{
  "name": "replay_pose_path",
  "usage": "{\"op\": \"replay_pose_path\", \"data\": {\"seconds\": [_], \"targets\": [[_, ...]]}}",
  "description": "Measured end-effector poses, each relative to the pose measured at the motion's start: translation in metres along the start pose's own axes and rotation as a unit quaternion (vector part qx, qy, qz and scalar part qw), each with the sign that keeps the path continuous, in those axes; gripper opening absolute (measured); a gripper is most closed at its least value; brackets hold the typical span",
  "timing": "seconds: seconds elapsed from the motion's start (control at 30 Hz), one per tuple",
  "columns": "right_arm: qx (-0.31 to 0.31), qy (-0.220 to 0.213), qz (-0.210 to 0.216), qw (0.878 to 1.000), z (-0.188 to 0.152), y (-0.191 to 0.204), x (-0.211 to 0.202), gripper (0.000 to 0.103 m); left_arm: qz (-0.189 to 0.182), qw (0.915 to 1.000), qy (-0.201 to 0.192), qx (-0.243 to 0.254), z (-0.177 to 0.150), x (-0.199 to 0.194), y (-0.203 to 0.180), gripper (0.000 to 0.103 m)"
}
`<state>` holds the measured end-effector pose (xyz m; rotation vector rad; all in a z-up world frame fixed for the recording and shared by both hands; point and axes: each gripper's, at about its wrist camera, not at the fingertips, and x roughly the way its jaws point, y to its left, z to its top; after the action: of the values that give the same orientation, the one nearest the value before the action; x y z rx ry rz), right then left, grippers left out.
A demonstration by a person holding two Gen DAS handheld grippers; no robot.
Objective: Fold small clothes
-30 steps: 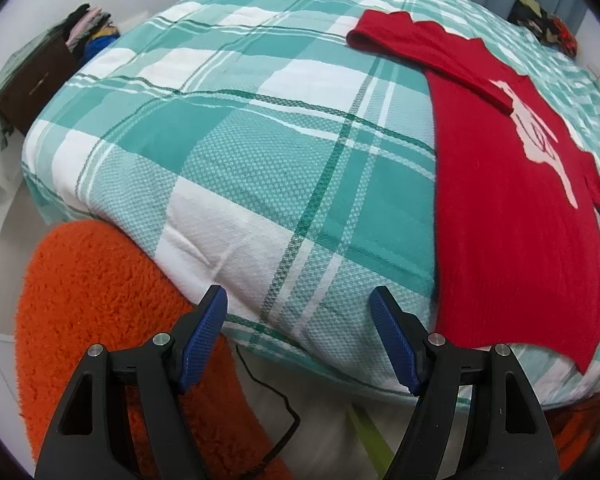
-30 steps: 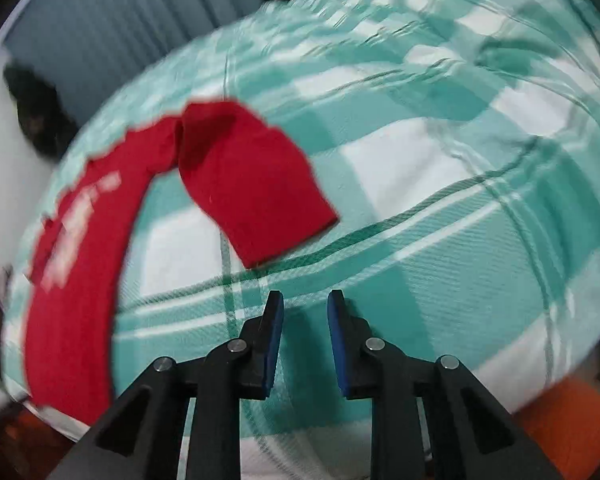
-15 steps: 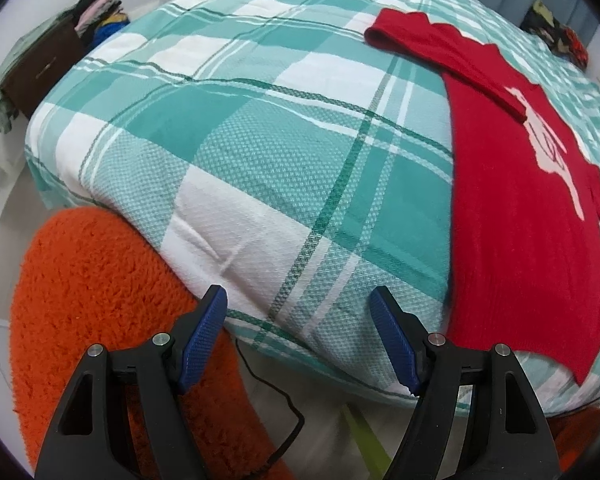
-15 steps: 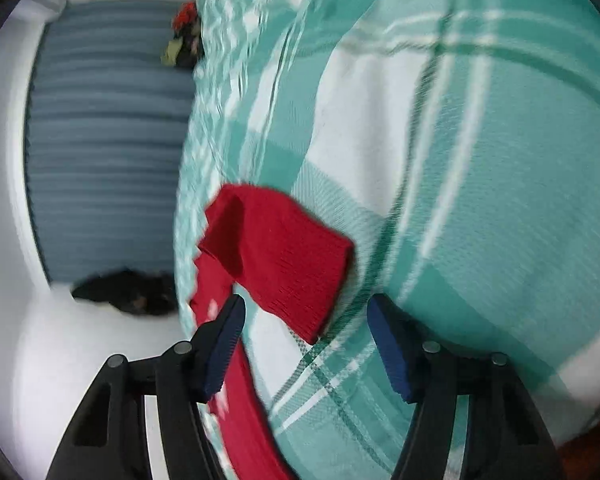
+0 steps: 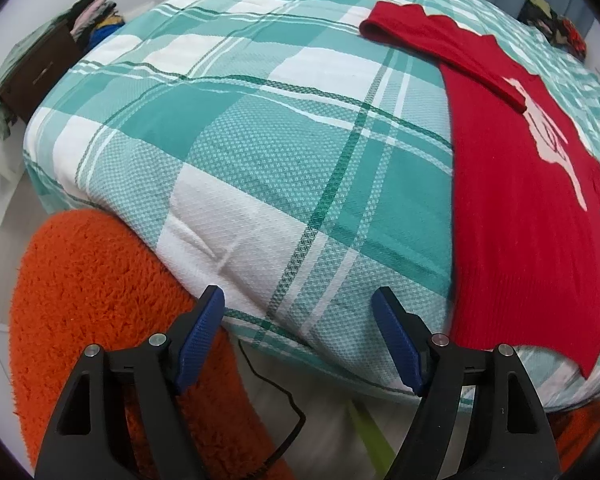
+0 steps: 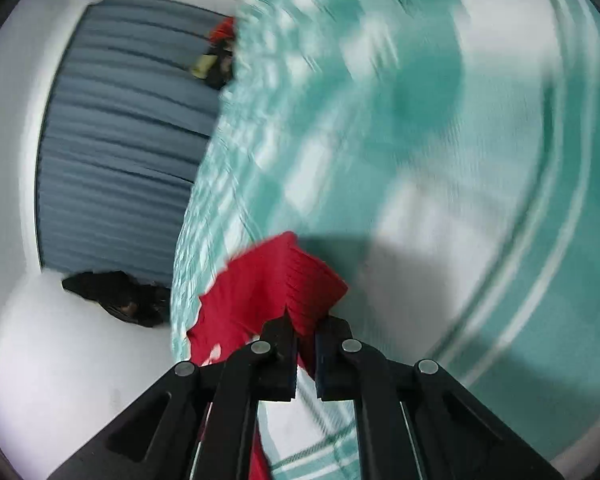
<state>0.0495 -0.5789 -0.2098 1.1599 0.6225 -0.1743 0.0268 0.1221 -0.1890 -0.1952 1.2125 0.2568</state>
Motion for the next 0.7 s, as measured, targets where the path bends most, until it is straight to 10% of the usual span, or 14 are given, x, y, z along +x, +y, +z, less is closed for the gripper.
{"op": "replay_pose_path", "data": {"seconds": [0.23,0.5,0.63,0.7], "targets": [[-0.092,0.058,-0.126,0.986,0.056,-0.018,-0.006,0.010,0.011,0.9999,0.000,0.009,-0.001,0.002,-0.005,0.079],[-0.009,0.062,-0.088,0.994,0.045,-0.057,-0.007,0.056,0.011,0.9999,0.002,0.008,-0.003,0.001,-0.003,0.079],[-0.034,0.087,-0.096,0.991,0.042,-0.051,-0.004,0.050,0.017,0.9998,0.003,0.014,-0.004,0.002,-0.006,0.081],[-0.078,0.087,-0.144,0.983,0.045,-0.045,-0.007,0.014,0.016,0.9998,0.002,0.015,-0.004,0.001,-0.007,0.081]]}}
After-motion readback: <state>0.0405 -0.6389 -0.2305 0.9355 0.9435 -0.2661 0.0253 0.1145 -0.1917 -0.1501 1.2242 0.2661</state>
